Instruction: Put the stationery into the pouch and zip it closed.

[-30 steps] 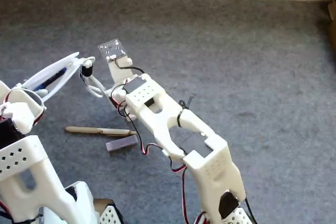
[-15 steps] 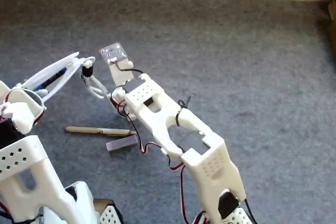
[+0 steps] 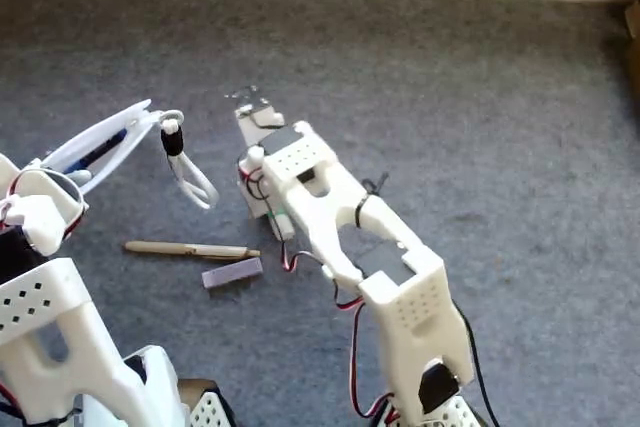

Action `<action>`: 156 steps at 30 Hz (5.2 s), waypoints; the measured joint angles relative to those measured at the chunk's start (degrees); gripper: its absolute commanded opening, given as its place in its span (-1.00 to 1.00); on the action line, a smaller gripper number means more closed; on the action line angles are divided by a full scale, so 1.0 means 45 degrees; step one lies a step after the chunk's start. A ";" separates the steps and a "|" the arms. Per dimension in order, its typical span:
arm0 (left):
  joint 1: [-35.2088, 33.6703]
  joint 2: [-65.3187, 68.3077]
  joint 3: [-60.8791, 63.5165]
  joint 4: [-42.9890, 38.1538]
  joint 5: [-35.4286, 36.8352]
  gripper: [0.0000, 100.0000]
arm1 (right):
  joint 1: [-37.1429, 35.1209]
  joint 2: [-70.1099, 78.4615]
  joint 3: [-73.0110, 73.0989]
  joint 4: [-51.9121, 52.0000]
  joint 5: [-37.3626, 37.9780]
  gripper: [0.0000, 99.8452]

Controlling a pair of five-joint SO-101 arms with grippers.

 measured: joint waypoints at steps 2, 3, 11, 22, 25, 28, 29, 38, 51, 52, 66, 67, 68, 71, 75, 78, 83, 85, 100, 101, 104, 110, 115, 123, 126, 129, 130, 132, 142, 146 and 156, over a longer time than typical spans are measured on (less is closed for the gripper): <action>0.0000 0.0000 0.0000 0.0000 0.0000 -0.99 | 0.0410 -0.0195 -0.0020 0.0938 0.0274 -0.99; 0.0000 0.0000 0.0000 0.0000 0.0000 -0.99 | 0.0625 -0.0293 0.0000 0.1348 0.0527 -0.98; 0.0000 0.0000 0.0000 0.0000 0.0000 -0.99 | 0.1407 -0.0352 0.0000 0.2090 0.1270 -0.80; 0.0000 0.0000 0.0000 0.0000 0.0000 -0.99 | 0.1407 0.0391 -0.0254 0.2188 0.1270 -0.84; 0.0020 0.0000 0.0000 0.0000 0.0000 -0.99 | 0.1407 0.0488 -0.0332 0.2188 0.1270 -0.99; 0.0098 0.0000 0.0000 0.0000 0.0000 -0.99 | 0.1504 0.0547 -0.0371 0.2188 0.1270 -0.99; 0.0215 0.0000 0.0000 0.0000 0.0000 -0.99 | 0.1504 0.0547 -0.0371 0.2188 0.1270 -0.99; 0.1524 0.0000 -0.0156 0.0078 0.0000 -0.99 | 0.1680 0.0606 -0.0391 0.2208 0.1270 -0.99; 0.4943 0.0000 -0.1426 0.0293 0.0000 -0.99 | 0.2247 -0.1133 0.0899 0.1641 0.0840 -0.99; 0.5177 0.0000 -0.1426 0.0293 0.0000 -0.99 | 0.2325 -0.1387 0.1270 0.1407 0.0840 -0.99; 0.5822 0.0000 -0.1270 0.0293 0.0000 -0.99 | 0.2364 -0.7482 0.6193 -0.1153 0.0762 -0.99; 0.5861 0.0000 -0.1231 0.0293 0.0000 -0.99 | 0.2364 -0.8010 0.6564 -0.1348 0.0664 -0.99; 0.5880 0.0000 -0.1192 0.0293 -0.0039 -0.99 | 0.2364 -0.8498 0.6916 -0.1543 0.0508 -0.99; 0.5958 0.0000 -0.1035 0.0293 -0.0254 -0.99 | 0.2364 -1.0081 0.7834 -0.2032 0.0254 -0.99; 0.5900 0.0000 -0.0684 0.0293 -0.0332 -0.99 | 0.2364 -1.2288 0.8928 -0.2579 0.0176 -0.99; 0.5919 0.0000 -0.0664 0.0293 -0.0332 -0.99 | 0.2364 -1.3910 0.9455 -0.2755 0.0176 -0.99; 0.5919 0.0000 -0.0664 0.0293 -0.0371 -0.99 | 0.2344 -1.6449 0.9846 -0.2774 0.0176 -0.99; 0.5919 0.0000 -0.0664 0.0293 -0.0371 -0.99 | 0.2051 -1.7465 0.9846 -0.2774 0.0176 -0.99; 0.5900 0.0000 -0.0527 0.0293 -0.0098 -0.99 | -0.1680 -2.1431 1.0178 -0.5919 0.0137 -0.99; 0.5900 0.0000 -0.0527 0.0293 -0.0098 -0.99 | -0.1778 -2.1451 1.0452 -0.6447 0.0137 -0.99; 0.5900 0.0000 -0.0527 0.0293 -0.0098 -0.99 | -0.1993 -2.1490 1.1526 -0.8186 0.0137 -0.99; 0.5900 0.0000 -0.0527 0.0293 -0.0098 -0.99 | -0.2051 -2.1490 1.4789 -1.3128 0.0137 -0.99; 0.5900 0.0000 -0.0527 0.0293 -0.0098 -0.99 | -0.2208 -2.1392 1.6703 -1.6625 0.0137 -0.99; 0.5900 0.0000 -0.0527 0.0293 -0.0098 -0.99 | -0.2208 -1.8227 1.6938 -2.0122 0.0137 -0.99; 0.5900 0.0000 -0.0527 0.0293 -0.0098 -0.99 | -0.2208 -1.6918 1.6957 -2.1079 0.0137 -0.99; 0.5900 0.0000 -0.0527 0.0293 -0.0098 -0.99 | -0.2208 -1.6059 1.6977 -2.1880 0.0137 -0.99; 0.5900 0.0000 -0.0527 0.0293 -0.0098 -0.99 | -0.2208 -1.5844 1.6977 -2.2154 0.0137 -0.99; 0.5900 0.0000 -0.0527 0.0293 -0.0098 -0.99 | -0.2208 -1.5551 1.6977 -2.2603 0.0527 -0.99; 0.5939 0.0000 -0.0527 0.0293 -0.0098 -0.99 | -0.2227 -1.5179 1.7719 -2.3697 0.2325 -0.78; 0.5919 0.0000 -0.0527 0.0293 -0.0098 -0.99 | -0.2501 -1.5199 1.8129 -2.3717 0.2618 -0.66; 0.5802 0.0020 -0.0527 0.0293 -0.0098 -0.99 | -0.2716 -1.6117 1.8364 -2.3013 0.2598 -0.66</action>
